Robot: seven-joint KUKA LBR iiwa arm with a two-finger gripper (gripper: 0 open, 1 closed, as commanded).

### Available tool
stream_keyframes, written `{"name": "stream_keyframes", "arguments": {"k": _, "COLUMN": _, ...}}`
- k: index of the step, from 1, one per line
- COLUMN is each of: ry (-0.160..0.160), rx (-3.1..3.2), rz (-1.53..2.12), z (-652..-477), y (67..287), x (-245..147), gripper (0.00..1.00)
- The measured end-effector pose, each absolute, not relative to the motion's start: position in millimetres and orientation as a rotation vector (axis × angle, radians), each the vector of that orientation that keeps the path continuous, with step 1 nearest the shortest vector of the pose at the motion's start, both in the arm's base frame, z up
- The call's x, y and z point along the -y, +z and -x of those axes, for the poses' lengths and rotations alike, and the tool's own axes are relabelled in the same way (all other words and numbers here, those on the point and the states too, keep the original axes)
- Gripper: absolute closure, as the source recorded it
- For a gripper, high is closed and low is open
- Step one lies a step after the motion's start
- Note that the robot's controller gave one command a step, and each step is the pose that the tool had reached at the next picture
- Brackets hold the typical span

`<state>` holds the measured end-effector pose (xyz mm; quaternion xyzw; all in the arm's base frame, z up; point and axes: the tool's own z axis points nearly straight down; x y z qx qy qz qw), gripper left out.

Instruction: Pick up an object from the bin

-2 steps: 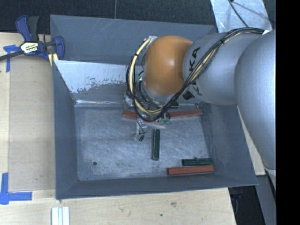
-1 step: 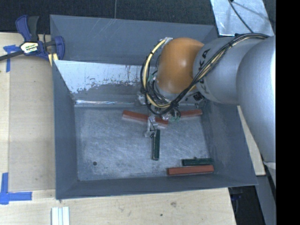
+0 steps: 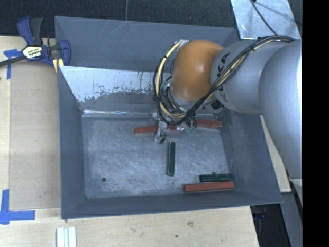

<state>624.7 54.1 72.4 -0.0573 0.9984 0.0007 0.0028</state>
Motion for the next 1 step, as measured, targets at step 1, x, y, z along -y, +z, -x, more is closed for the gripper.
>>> {"name": "stream_keyframes", "arguments": {"k": 1, "ry": 0.0, "rx": -3.122, "rz": 0.231, "z": -572.3, "y": 212.8, "x": -52.3, "gripper": 1.0}}
